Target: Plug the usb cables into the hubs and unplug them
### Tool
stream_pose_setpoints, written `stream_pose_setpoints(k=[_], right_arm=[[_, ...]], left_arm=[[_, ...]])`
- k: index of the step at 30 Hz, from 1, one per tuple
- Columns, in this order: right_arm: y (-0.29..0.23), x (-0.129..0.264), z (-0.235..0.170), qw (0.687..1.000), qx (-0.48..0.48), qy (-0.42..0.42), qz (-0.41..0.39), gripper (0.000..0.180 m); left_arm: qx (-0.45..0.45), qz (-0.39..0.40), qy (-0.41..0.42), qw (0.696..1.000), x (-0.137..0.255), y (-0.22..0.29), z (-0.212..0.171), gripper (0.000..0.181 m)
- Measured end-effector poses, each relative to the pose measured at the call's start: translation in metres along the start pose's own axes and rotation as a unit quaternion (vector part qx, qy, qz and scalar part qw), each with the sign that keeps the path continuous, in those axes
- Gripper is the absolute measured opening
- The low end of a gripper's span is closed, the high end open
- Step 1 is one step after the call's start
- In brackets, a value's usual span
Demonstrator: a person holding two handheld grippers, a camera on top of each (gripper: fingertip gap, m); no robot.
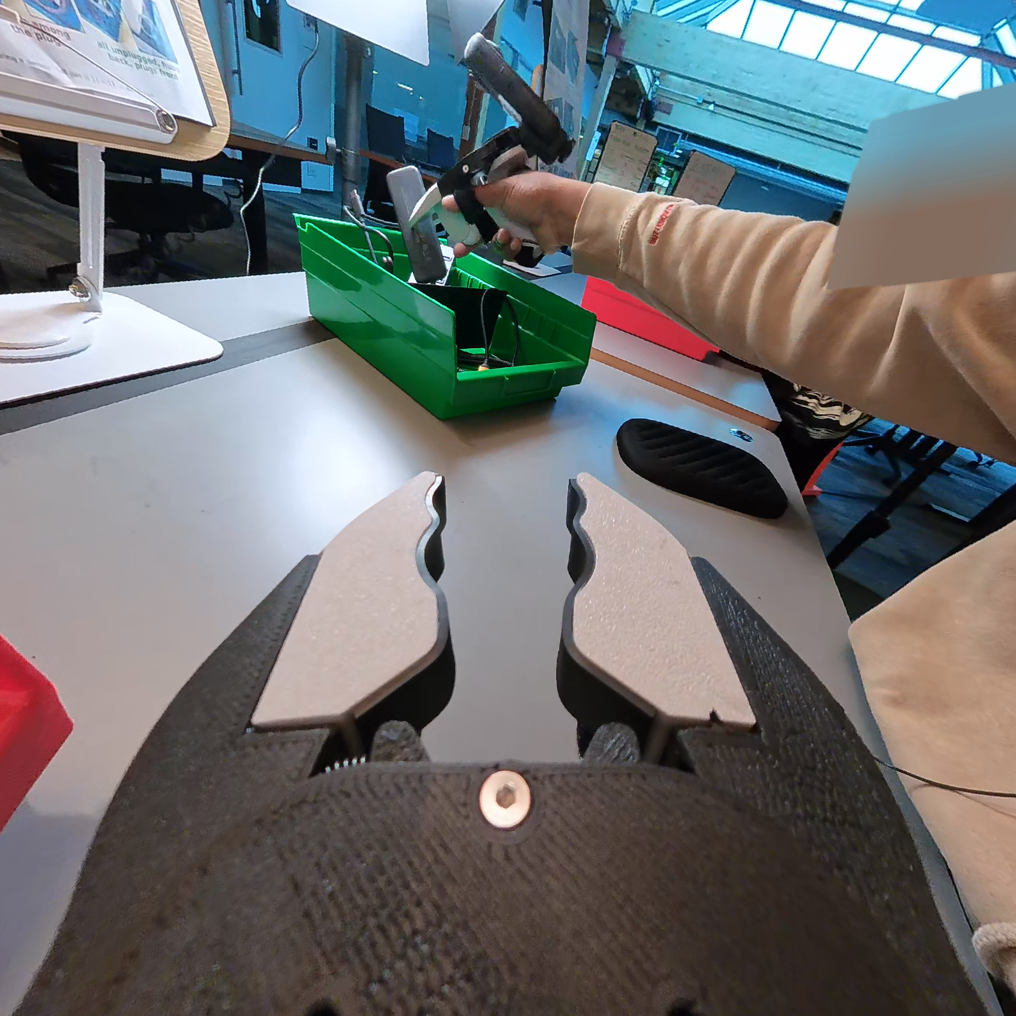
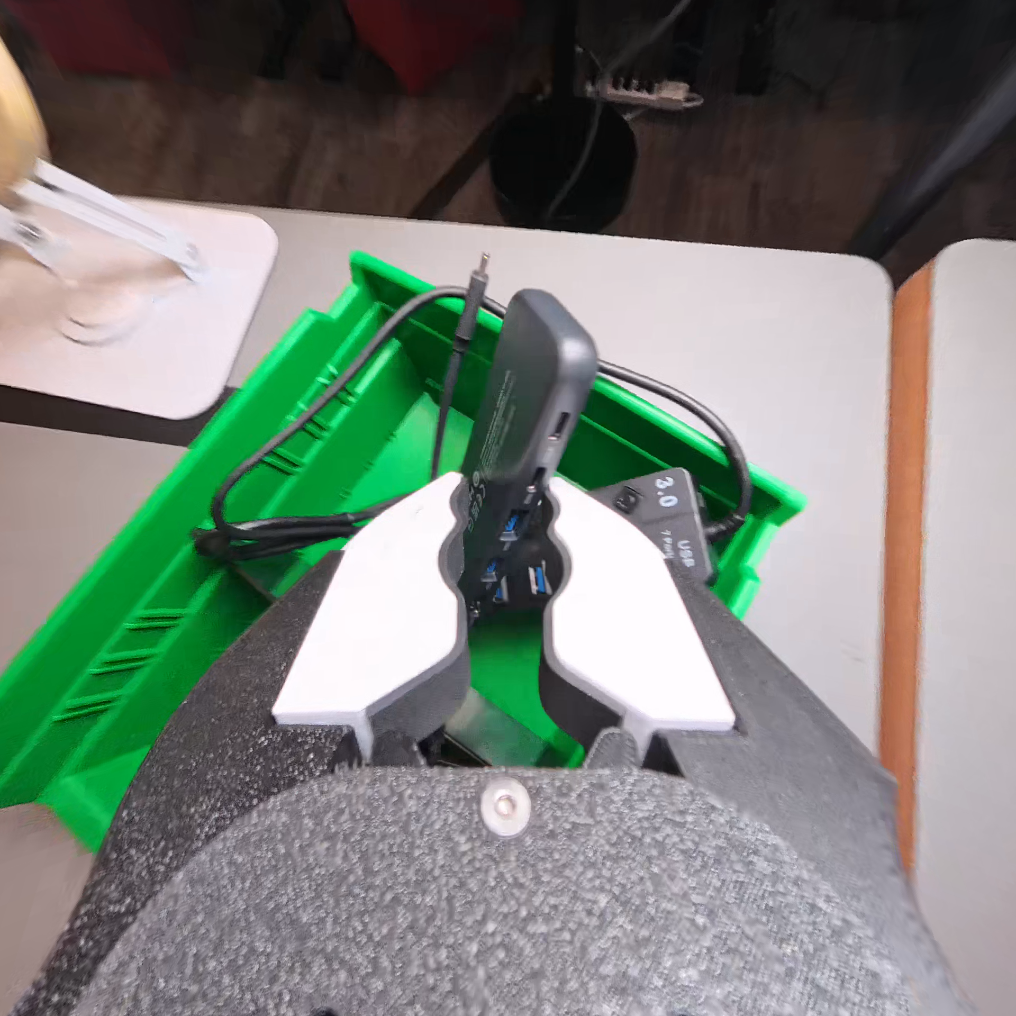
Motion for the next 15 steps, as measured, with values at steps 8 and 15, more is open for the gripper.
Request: stream_pose_setpoints(k=[8,15], right_arm=[[0.017,0.029,0.006,0.993,0.083,0.033,-0.072,0.063],[-0.01,0.072,0.007,0.977,0.147,0.144,-0.046,0.066]], left_arm=[[-0.009,-0.001,0.002,1.0,0.001,0.004,0.003,0.042],[-0.017,0.008,-0.005,1.0,-0.001,0.004,0.0,0.042]])
Point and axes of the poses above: each gripper's, where its closed fingertips meet, x back along the fingers, z out of its top, y = z × x across the jaws, the point moved 1 cm from there along x, back along the fingers, and after that the axes turned 3 degrees about -y, right-handed, at the moved point
